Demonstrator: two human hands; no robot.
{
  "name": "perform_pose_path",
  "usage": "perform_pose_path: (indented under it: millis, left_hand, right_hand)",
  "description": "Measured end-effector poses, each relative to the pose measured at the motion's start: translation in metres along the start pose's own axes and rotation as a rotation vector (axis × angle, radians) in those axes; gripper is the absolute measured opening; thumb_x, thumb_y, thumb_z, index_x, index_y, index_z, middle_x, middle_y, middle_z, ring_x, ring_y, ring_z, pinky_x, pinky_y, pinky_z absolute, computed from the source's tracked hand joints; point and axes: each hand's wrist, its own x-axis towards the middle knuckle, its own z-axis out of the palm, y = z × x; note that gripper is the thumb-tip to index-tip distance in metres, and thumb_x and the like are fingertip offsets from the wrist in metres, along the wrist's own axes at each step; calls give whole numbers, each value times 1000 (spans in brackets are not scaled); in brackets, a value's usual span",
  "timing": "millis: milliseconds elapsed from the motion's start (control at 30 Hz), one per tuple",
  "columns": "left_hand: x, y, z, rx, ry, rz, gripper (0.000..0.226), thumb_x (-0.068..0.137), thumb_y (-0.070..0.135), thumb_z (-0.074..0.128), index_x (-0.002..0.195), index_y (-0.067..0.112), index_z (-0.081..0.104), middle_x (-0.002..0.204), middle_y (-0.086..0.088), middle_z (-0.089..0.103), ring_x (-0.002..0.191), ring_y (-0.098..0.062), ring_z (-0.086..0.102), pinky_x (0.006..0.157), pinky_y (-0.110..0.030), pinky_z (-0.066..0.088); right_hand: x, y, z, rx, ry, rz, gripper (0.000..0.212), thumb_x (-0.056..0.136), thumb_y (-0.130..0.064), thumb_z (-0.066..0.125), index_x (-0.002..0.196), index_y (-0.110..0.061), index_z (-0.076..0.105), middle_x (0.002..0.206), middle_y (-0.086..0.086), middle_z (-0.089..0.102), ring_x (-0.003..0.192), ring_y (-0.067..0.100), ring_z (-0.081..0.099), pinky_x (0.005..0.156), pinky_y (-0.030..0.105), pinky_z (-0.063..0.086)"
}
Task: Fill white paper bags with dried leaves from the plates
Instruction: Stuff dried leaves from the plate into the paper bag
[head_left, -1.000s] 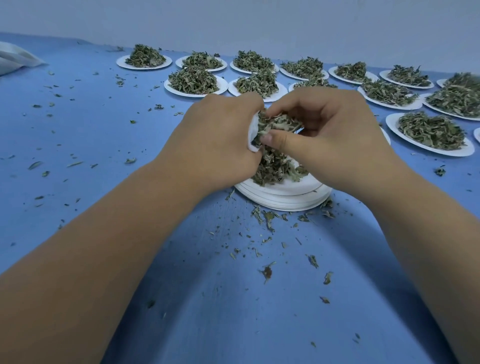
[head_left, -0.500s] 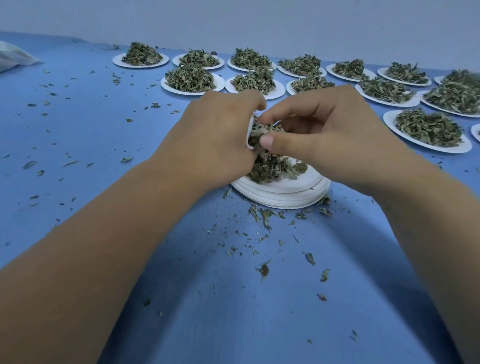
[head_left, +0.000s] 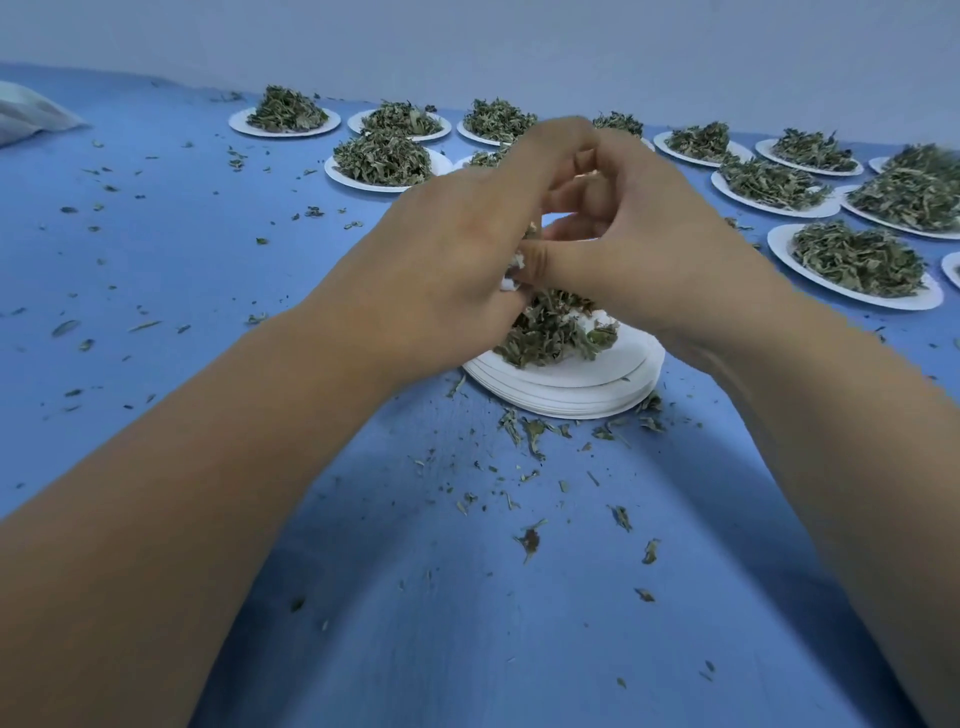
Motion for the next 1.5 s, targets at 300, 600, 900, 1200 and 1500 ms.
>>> perform_pose_path:
  millis: [300, 600, 900, 1200, 1500]
  left_hand:
    - [5, -6, 3, -38, 102, 65, 69, 75, 5, 61, 141, 16, 46, 95, 8, 57, 86, -10, 50, 75, -25, 43]
    - [-6, -22, -16, -537, 322, -302, 61, 68, 31, 55, 128, 26, 49, 127, 6, 54, 116, -2, 52, 101, -27, 45]
    - [-4, -31, -4, -365, 364, -475, 13, 85, 26, 75, 88, 20, 65, 80, 9, 68, 76, -7, 68, 77, -27, 57]
    - [-2, -23, -12, -649, 420, -489, 5, 87, 1, 74, 87, 2, 70, 72, -7, 70, 62, -12, 71, 66, -28, 61]
    - [-3, -34, -14, -385, 443, -546, 11, 87, 10, 67, 92, 20, 66, 77, -8, 68, 73, -26, 66, 74, -33, 57]
  right_hand:
    - [20, -19, 13, -9, -185, -17, 19, 76, 3, 65, 78, -12, 54, 66, -8, 55, 67, 12, 57, 60, 29, 42]
    - [38, -19, 15, 75, -15, -52, 29, 86, 0, 76, 113, -9, 69, 91, 7, 79, 87, 28, 75, 82, 43, 61]
    - [45, -7, 27, 4, 220, -62, 19, 78, -5, 75, 87, -22, 77, 81, 6, 74, 60, 15, 64, 62, 39, 58]
    - [57, -6, 32, -282, 309, -74, 10, 78, -17, 70, 81, -15, 60, 73, 5, 67, 62, 24, 60, 52, 27, 47]
    - [69, -16, 38, -371, 281, -35, 16, 76, -21, 75, 84, -17, 62, 67, -9, 54, 54, 7, 45, 48, 21, 36]
